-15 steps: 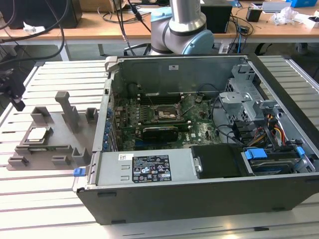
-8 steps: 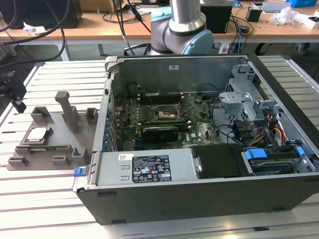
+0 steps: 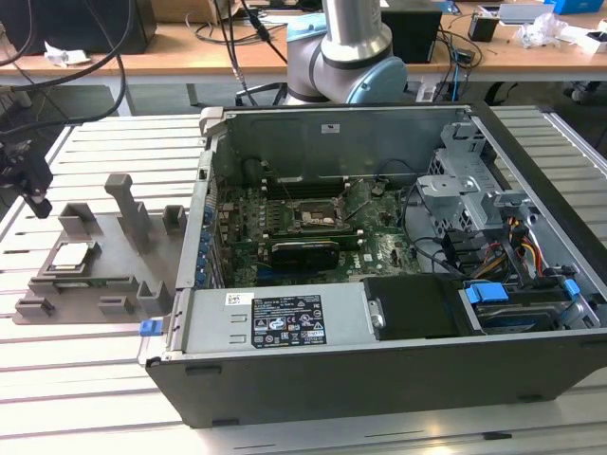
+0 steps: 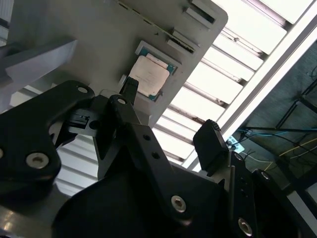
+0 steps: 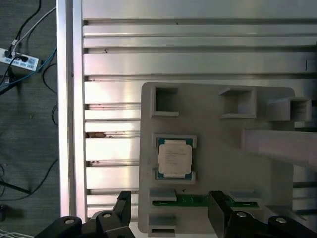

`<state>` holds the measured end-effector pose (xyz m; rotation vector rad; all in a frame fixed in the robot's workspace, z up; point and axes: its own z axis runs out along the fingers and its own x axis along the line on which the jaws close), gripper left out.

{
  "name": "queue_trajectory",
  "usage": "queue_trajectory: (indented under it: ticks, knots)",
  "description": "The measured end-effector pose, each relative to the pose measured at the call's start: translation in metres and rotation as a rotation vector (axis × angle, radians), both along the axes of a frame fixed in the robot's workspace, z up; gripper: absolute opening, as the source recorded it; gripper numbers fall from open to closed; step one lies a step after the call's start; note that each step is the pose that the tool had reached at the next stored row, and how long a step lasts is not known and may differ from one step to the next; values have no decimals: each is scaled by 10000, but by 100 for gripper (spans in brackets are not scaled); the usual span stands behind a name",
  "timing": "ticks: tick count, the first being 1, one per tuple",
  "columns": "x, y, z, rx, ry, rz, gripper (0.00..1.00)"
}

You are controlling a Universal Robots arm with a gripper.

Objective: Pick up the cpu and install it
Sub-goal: 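Pick up the cpu and move it towards the insertion slot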

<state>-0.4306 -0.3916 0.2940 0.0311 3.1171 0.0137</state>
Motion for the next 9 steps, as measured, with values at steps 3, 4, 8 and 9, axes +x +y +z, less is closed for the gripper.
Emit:
queue_trajectory:
  ticks: [3,4,8,9]
  knots:
    - [0,0,-20,0,1,0,72]
    - [0,0,-29,0,1,0,72]
    - [0,0,-65,0,1,0,72]
    - [0,0,-72,0,0,0,72]
